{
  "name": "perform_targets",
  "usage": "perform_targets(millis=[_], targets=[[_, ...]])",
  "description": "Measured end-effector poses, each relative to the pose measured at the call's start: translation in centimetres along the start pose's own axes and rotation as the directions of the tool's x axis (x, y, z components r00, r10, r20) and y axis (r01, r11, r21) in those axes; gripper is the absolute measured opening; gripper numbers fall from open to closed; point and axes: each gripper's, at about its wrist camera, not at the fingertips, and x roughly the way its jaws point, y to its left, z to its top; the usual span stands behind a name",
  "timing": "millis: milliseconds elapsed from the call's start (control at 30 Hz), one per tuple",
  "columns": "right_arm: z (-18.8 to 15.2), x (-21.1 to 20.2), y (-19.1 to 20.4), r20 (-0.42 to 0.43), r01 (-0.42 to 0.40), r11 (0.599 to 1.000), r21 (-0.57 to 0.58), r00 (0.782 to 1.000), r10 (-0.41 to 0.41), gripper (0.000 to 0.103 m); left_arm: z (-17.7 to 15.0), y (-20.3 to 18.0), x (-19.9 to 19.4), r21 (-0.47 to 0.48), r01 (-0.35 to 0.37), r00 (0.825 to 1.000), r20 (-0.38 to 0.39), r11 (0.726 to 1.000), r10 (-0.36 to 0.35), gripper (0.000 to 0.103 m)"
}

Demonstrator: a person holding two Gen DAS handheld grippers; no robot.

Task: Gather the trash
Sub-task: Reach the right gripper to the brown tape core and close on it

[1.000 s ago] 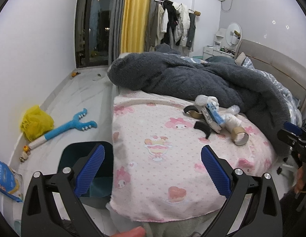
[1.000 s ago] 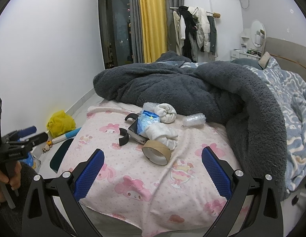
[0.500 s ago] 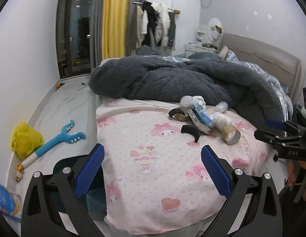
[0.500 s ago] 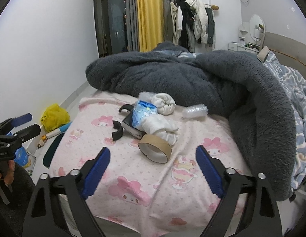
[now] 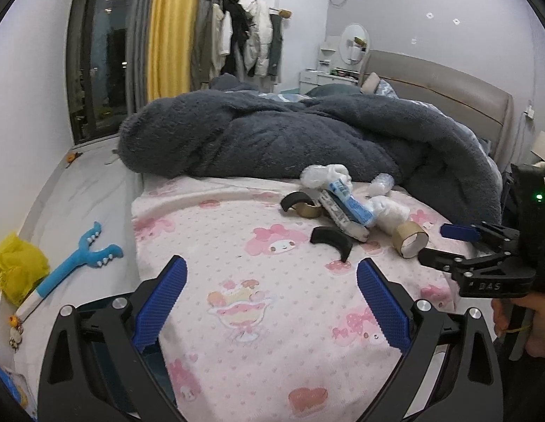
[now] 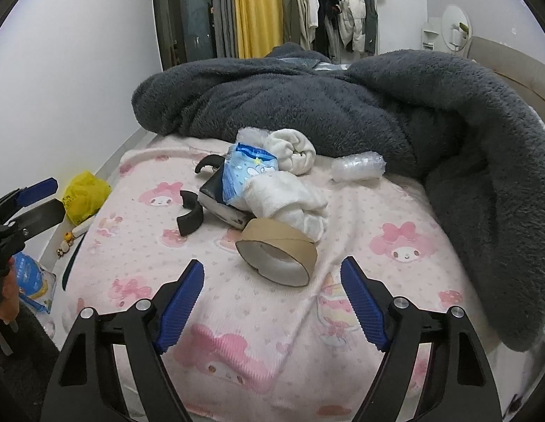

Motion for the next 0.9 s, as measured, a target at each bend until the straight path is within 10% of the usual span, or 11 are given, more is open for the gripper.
perform_targets(millis=[900], targets=[[0.7,4.0,-0.5,-0.045,0.039,0.999,0.009,0.998,-0.039,0.058,0.7,-1.8,8.1,0.101,0.173,0.981,-0.102,0.98,-0.162,0.089]])
